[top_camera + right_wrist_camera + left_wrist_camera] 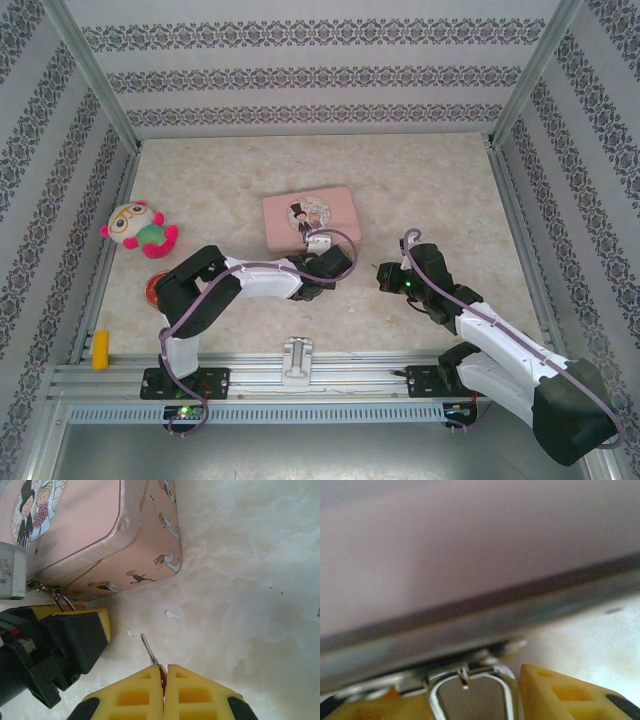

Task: Unlock the padlock with the key

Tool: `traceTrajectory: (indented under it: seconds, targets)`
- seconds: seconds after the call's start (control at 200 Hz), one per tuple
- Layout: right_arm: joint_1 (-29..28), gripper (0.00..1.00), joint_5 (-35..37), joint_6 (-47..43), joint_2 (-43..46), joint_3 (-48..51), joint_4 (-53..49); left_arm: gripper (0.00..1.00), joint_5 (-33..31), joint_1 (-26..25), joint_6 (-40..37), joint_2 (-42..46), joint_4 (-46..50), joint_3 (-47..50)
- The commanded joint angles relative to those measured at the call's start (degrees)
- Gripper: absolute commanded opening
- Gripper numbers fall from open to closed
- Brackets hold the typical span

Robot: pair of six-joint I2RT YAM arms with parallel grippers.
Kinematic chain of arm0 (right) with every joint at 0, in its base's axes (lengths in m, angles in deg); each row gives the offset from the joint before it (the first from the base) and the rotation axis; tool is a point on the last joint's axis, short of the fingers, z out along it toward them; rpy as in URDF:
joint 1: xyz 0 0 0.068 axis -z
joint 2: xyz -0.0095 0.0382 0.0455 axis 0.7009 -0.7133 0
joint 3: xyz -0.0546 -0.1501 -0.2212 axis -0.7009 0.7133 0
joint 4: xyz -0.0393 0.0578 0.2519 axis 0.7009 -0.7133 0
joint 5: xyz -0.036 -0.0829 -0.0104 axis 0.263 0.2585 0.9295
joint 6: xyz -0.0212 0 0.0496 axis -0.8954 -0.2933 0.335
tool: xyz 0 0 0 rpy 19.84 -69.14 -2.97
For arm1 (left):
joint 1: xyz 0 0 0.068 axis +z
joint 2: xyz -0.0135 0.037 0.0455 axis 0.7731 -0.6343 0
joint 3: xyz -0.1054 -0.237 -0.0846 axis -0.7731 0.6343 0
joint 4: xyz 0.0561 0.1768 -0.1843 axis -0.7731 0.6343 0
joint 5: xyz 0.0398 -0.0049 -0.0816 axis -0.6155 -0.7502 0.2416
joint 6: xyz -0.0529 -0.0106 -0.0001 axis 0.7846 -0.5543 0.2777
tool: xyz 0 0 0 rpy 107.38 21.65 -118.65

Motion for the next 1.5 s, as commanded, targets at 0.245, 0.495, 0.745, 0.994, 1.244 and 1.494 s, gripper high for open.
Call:
traceTrajectory:
  seconds: [0.245,0.495,0.745,0.994,1.244,1.494]
  targets:
    - [1.1,0.0,-0.4,0.5,0.5,1.1,1.3,0.37,0.1,-0.1,1.1,-0.4,2.1,-0.9]
    - [0.7,0.0,-1.5,0.3,0.4,3.2,3.5,0.27,4.2,0.5,2.9,1.0,-1.2,-0.2]
    - [-3.3,0.0,-0.5,1.4,-2.2,6.0,10.7,0.22,10.4,2.4,7.0,2.0,-8.6,0.6]
    - [-8.3,0.0,1.6,1.1,-11.7,5.3,20.4,0.22,13.5,3.1,10.1,0.4,-15.4,-0.5]
    - [-10.9,0.0,5.4,2.6,-17.9,6.0,30.1,0.22,17.7,4.6,14.4,-2.3,-22.1,-1.6]
    - [-11.1,0.0,8.9,3.4,-16.9,8.8,32.5,0.22,19.5,5.6,19.4,-2.6,-25.1,-0.8]
